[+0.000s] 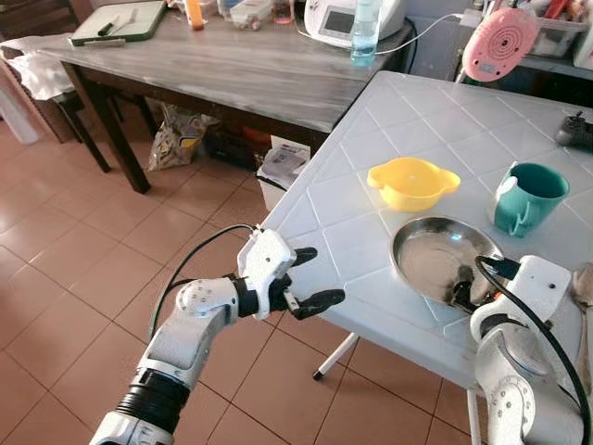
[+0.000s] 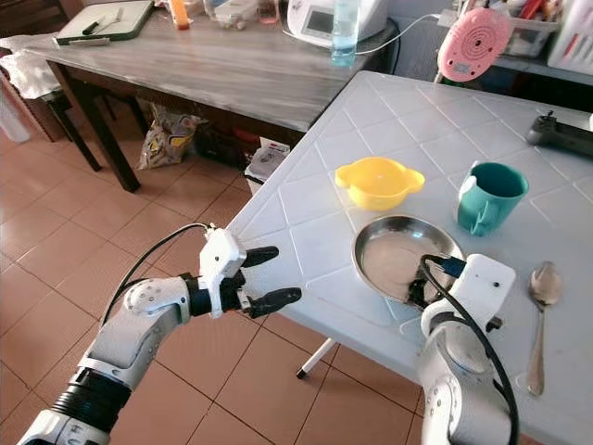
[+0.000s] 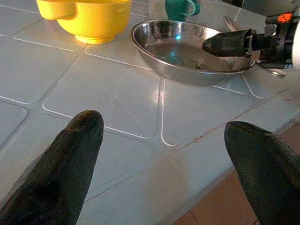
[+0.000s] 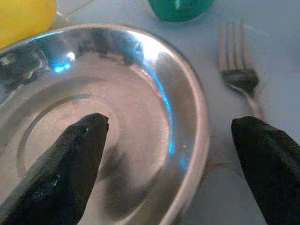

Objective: Setting the table

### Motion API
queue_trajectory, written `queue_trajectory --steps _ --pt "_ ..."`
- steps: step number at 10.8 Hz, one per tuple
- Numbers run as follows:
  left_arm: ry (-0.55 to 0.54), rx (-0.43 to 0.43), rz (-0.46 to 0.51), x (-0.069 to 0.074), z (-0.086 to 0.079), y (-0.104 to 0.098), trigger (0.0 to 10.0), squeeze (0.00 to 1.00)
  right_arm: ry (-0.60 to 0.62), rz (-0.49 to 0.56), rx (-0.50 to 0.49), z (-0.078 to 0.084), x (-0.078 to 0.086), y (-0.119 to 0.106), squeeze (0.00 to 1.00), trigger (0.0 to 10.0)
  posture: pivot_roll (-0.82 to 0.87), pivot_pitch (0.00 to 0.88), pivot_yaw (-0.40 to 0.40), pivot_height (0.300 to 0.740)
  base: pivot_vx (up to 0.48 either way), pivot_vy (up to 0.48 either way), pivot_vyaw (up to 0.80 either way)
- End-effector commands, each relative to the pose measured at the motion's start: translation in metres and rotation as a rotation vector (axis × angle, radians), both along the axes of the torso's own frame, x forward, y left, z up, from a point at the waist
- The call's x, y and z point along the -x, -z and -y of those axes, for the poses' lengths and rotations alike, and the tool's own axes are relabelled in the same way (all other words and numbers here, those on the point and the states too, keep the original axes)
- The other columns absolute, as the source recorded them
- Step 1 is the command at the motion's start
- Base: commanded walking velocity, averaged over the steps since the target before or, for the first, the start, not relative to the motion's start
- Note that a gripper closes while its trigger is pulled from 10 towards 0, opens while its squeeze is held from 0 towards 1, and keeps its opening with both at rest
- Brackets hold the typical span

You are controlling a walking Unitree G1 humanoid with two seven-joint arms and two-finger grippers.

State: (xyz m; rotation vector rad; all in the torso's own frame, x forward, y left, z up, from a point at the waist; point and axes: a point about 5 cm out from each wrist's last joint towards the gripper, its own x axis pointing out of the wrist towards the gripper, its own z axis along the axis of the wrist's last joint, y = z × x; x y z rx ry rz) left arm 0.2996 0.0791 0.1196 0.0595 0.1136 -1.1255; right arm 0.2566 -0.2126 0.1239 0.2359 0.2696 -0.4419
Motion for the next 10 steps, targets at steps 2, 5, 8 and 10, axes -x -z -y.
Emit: queue_trajectory --steps 2,5,8,10 --pt "0.011 -0.002 0.016 0.0007 0.0005 -0.0039 10.0 0.00 -0.026 0.009 -0.040 -0.0068 -0.0092 -0.0004 0.00 10.0 -0.02 0.124 0.029 0.740 0.000 0.000 0.00" --pt "-0.001 0.009 0.026 0.0003 0.0015 -0.0071 10.0 0.00 -0.037 0.011 -0.056 -0.0137 -0.0140 -0.0029 0.00 0.0 -0.01 0.125 0.026 0.740 0.000 0.000 0.00" --pt "0.010 0.011 0.026 0.0005 0.0039 -0.0075 10.0 0.00 0.021 -0.008 -0.098 -0.0102 -0.0118 -0.0040 0.00 0.0 -0.01 0.123 0.025 0.740 0.000 0.000 0.00" --pt "0.018 0.008 0.024 0.0015 0.0053 -0.0061 10.0 0.00 0.077 -0.033 -0.155 -0.0041 -0.0069 0.0029 0.00 0.0 -0.02 0.122 0.029 0.740 0.000 0.000 0.00"
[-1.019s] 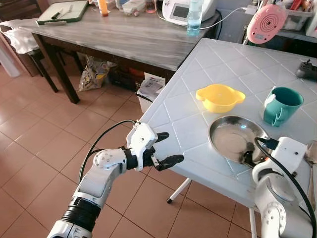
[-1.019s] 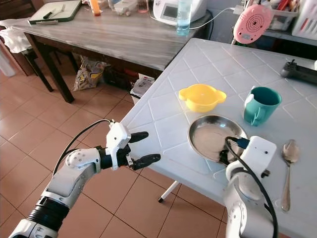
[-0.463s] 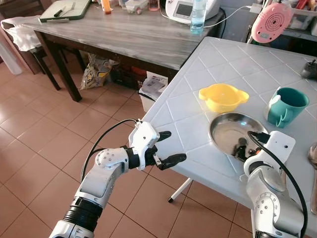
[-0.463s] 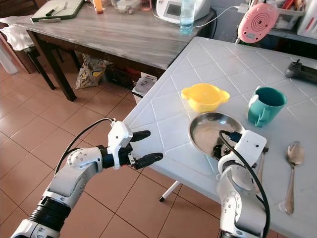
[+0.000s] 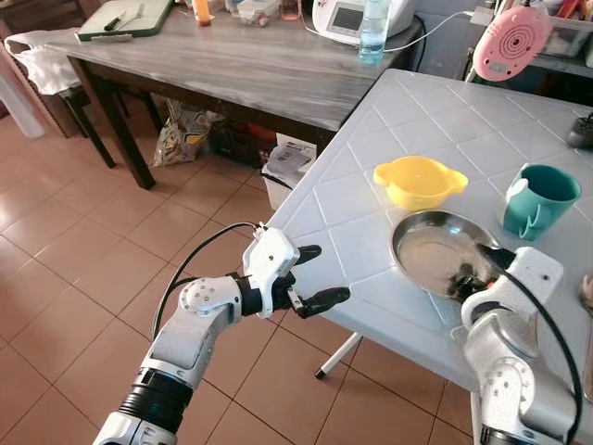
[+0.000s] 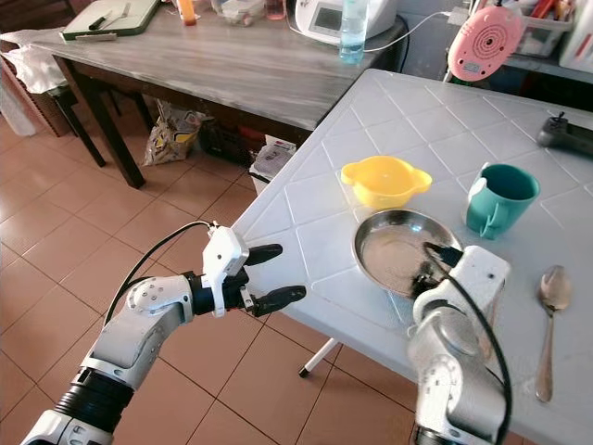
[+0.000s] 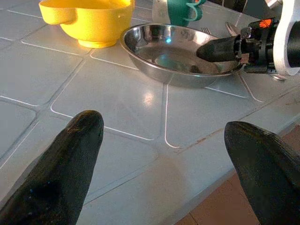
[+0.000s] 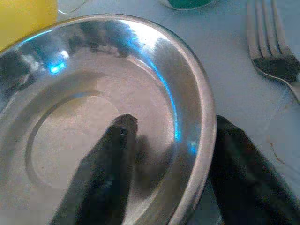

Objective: Setting the table

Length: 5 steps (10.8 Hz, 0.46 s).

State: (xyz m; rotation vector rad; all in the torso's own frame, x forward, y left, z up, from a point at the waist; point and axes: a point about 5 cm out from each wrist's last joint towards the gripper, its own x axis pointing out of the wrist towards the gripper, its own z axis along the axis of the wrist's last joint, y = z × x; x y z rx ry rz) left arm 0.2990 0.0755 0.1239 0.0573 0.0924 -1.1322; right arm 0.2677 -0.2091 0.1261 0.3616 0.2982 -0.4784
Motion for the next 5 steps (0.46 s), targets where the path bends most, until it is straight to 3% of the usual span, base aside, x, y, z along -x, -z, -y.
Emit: queue_trajectory --steps 1,5 --pt "0.012 -0.005 0.008 0.0013 0.0021 -0.0014 10.0 0.00 0.030 -0.035 -0.044 0.0000 0.0050 0.0065 0.00 0.0 -0.02 0.122 0.028 0.740 0.000 0.000 0.00" --pt "0.025 -0.013 -0.004 0.0030 0.0034 0.0006 10.0 0.00 0.038 -0.052 -0.051 0.0026 0.0077 0.0055 0.00 0.0 -0.02 0.122 0.024 0.740 0.000 0.000 0.00"
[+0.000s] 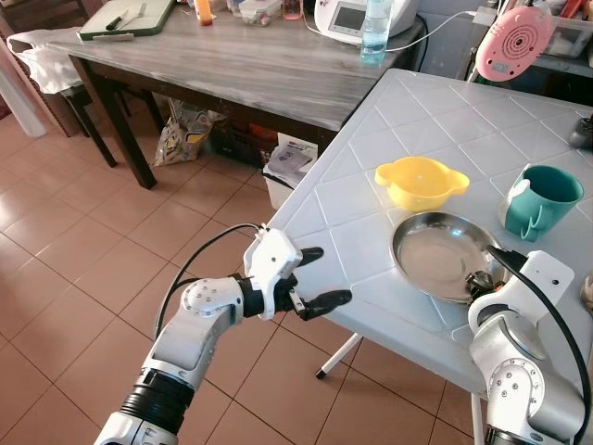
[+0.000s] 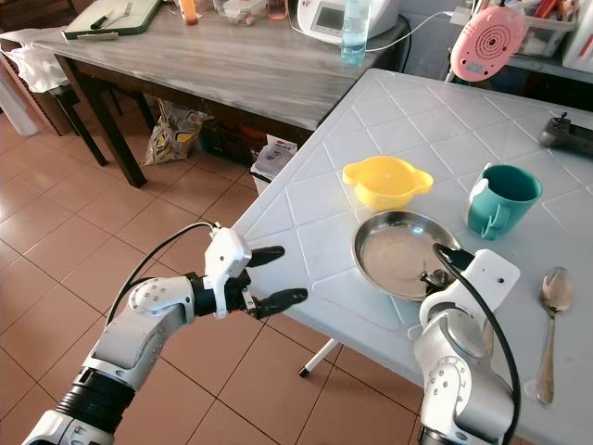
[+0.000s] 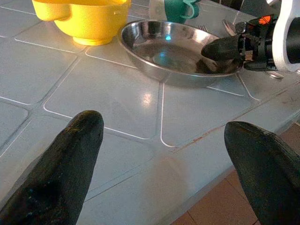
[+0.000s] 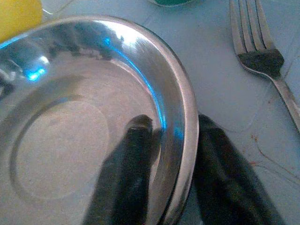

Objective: Setting the table

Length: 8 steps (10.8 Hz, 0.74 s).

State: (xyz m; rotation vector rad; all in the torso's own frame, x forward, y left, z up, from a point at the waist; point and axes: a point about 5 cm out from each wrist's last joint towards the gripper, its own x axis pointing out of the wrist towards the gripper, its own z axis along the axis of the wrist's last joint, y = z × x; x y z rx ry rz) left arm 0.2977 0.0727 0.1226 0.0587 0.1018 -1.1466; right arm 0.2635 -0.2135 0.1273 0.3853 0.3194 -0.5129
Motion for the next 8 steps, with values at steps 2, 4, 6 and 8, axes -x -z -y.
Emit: queue_trajectory --steps 2,4,6,8 --pt "0.014 -0.008 0.001 0.002 0.002 0.000 10.0 0.00 -0.008 -0.048 -0.032 -0.004 0.007 0.009 0.00 0.0 -0.02 0.121 0.023 0.740 0.000 0.000 0.00" --pt "0.013 -0.010 0.003 0.003 0.003 0.000 10.0 0.00 -0.009 -0.063 -0.037 -0.004 0.012 0.011 0.00 0.0 -0.02 0.120 0.022 0.740 0.000 0.000 0.00" --pt "0.010 -0.011 0.007 0.002 0.003 0.000 10.0 0.00 -0.015 -0.069 -0.051 -0.007 0.016 0.012 0.00 0.0 -0.02 0.119 0.019 0.740 0.000 0.000 0.00" --pt "-0.003 -0.010 0.011 0.000 0.002 -0.001 10.0 0.00 -0.051 -0.088 -0.076 -0.014 0.025 0.015 0.00 0.0 -0.02 0.104 0.017 0.740 0.000 0.000 0.00"
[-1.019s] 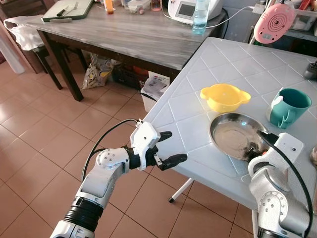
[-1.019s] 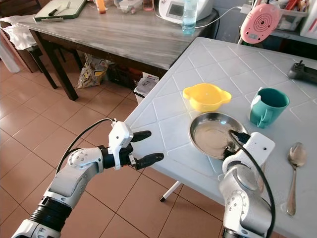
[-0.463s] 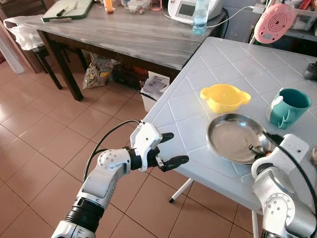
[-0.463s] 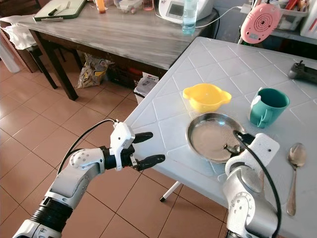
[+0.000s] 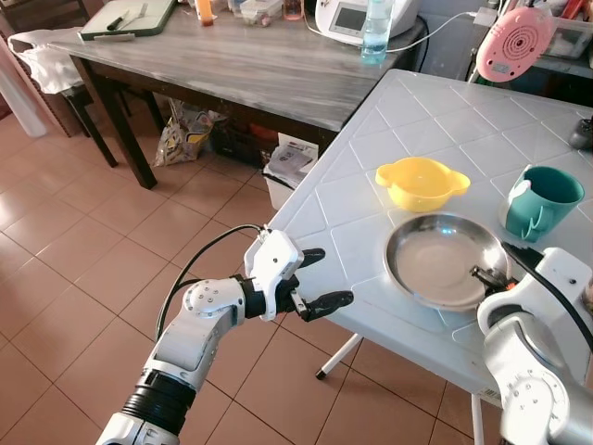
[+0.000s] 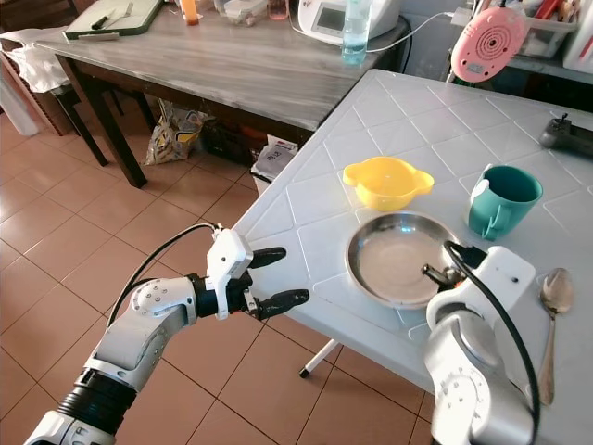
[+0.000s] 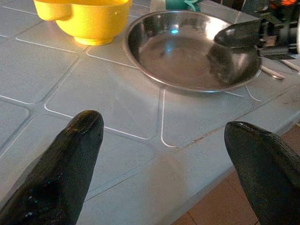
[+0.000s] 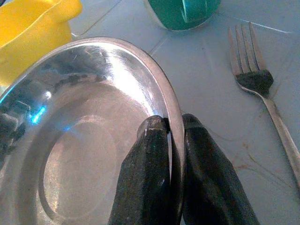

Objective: Setting the table

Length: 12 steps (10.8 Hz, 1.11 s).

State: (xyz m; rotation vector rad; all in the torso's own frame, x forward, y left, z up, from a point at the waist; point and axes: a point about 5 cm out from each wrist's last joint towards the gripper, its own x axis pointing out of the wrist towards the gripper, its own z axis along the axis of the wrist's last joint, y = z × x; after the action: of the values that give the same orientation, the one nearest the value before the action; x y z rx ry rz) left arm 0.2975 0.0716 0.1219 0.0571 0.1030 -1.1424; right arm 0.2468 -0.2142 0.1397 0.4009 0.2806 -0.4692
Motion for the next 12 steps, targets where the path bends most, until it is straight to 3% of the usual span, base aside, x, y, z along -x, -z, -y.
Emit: queue_trajectory --steps 1,2,5,6,7,8,9,11,12 --pt "-0.007 -0.010 0.014 -0.002 0.000 -0.002 10.0 0.00 -0.038 -0.147 -0.071 -0.018 0.012 0.030 0.00 0.0 -0.02 0.102 0.017 0.740 0.000 0.000 0.00" --pt "-0.048 -0.003 0.025 -0.006 -0.005 -0.004 10.0 0.00 -0.093 -0.147 -0.067 -0.025 0.018 0.032 0.00 0.0 -0.02 0.093 0.018 0.740 0.000 0.000 0.00" --pt "-0.074 0.001 0.028 -0.008 -0.005 -0.002 10.0 0.00 -0.116 -0.258 -0.032 -0.024 0.039 0.054 0.00 0.0 -0.03 0.090 0.018 0.740 0.000 0.000 0.00" --pt "-0.072 0.002 0.028 -0.008 -0.004 -0.002 10.0 0.00 -0.131 -0.289 -0.016 -0.023 0.043 0.059 0.00 2.2 -0.03 0.090 0.016 0.740 0.000 0.000 0.00" --pt "-0.072 0.002 0.029 -0.008 -0.003 -0.002 10.0 0.00 -0.129 -0.295 -0.005 -0.022 0.044 0.060 0.00 6.7 -0.03 0.090 0.016 0.740 0.000 0.000 0.00" --pt "-0.073 0.002 0.031 -0.008 -0.003 -0.002 10.0 0.00 -0.120 -0.310 0.032 -0.019 0.045 0.061 0.33 10.0 -0.03 0.091 0.015 0.740 0.000 0.000 0.00" --pt "-0.072 0.001 0.031 -0.008 -0.004 -0.002 10.0 0.00 -0.099 -0.309 0.051 -0.017 0.045 0.061 0.27 10.0 -0.03 0.092 0.016 0.740 0.000 0.000 0.00" --pt "-0.050 -0.009 0.017 -0.006 -0.003 0.000 10.0 0.00 -0.025 -0.305 0.110 -0.006 0.046 0.060 0.00 10.0 -0.03 0.098 0.020 0.740 0.000 0.000 0.00" --pt "-0.038 -0.014 0.014 -0.005 -0.002 0.001 10.0 0.00 0.008 -0.306 0.119 -0.002 0.045 0.061 0.00 10.0 -0.03 0.102 0.022 0.740 0.000 0.000 0.00"
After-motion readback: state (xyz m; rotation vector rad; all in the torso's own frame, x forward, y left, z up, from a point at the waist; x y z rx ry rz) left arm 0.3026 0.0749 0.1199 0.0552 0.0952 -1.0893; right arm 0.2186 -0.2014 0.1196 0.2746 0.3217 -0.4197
